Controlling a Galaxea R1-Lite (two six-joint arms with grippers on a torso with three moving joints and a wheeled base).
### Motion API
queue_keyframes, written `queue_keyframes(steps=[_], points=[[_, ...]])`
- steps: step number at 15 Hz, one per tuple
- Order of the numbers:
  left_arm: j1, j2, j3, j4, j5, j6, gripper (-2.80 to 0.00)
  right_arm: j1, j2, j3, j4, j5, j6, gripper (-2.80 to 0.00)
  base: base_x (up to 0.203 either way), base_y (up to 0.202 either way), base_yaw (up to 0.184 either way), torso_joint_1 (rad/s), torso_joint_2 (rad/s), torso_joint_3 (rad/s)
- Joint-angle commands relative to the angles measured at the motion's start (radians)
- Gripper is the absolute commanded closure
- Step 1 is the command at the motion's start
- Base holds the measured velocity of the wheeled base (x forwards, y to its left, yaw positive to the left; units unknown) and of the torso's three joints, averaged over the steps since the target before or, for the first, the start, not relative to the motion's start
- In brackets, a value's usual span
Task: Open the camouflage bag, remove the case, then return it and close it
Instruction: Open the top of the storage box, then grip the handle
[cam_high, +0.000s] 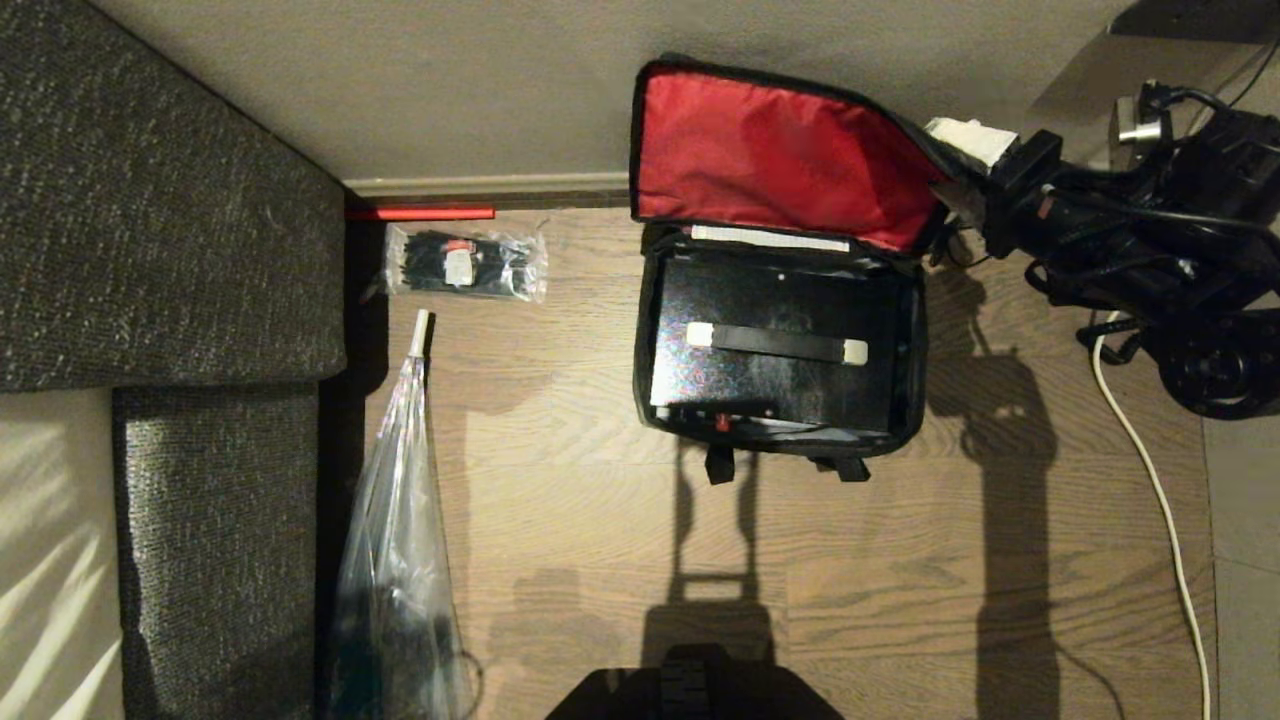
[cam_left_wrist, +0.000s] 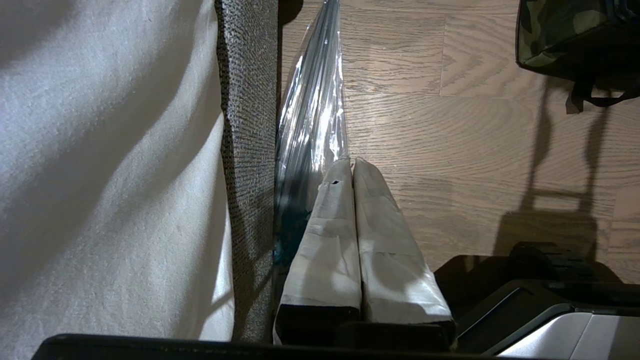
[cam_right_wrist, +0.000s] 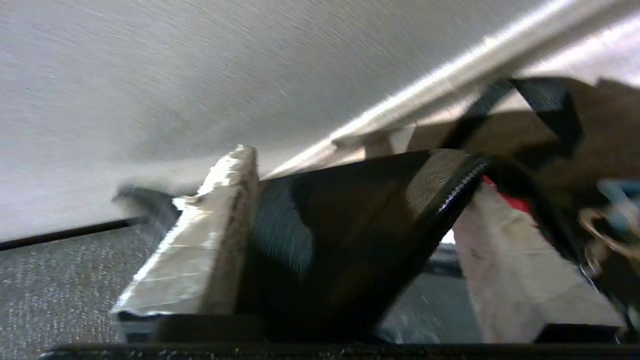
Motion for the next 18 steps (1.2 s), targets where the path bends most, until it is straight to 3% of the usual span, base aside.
queue_keyframes(steps=[1, 5, 8, 9, 13, 15, 16, 18], points=[[0.001, 0.0, 0.0, 0.0, 0.001, 0.0, 0.0, 0.002, -0.008, -0.014, -0.055, 0.003, 0.005, -2.8, 0.0, 0.0, 0.0, 0.0, 0.0, 0.0], [0.001, 0.0, 0.0, 0.0, 0.001, 0.0, 0.0, 0.0, -0.055, -0.036, -0.129, 0.014, 0.003, -2.8, 0.0, 0.0, 0.0, 0.0, 0.0, 0.0], [0.0, 0.0, 0.0, 0.0, 0.001, 0.0, 0.0, -0.012, -0.141, 0.043, -0.134, 0.038, 0.007, -2.8, 0.0, 0.0, 0.0, 0.0, 0.0, 0.0], [0.0, -0.001, 0.0, 0.0, 0.001, 0.0, 0.0, -0.013, -0.17, 0.093, -0.136, 0.046, 0.01, 0.0, 0.0, 0.0, 0.0, 0.0, 0.0, 0.0], [-0.001, 0.0, 0.0, 0.0, 0.001, 0.0, 0.0, -0.016, -0.352, 0.404, -0.079, 0.2, 0.001, 0.0, 0.0, 0.0, 0.0, 0.0, 0.0, 0.0], [-0.001, 0.0, 0.0, 0.0, 0.001, 0.0, 0.0, -0.017, -0.49, 0.54, 0.028, 0.236, -0.042, 0.0, 0.0, 0.0, 0.0, 0.0, 0.0, 0.0], [-0.001, 0.0, 0.0, 0.0, 0.001, 0.0, 0.0, -0.017, -0.56, 0.567, 0.144, 0.242, -0.097, 0.0, 0.0, 0.0, 0.0, 0.0, 0.0, 0.0], [0.0, -0.001, 0.0, 0.0, 0.001, 0.0, 0.0, -0.017, -0.728, 0.6, 0.478, 0.233, -0.3, 0.0, 0.0, 0.0, 0.0, 0.0, 0.0, 0.0]])
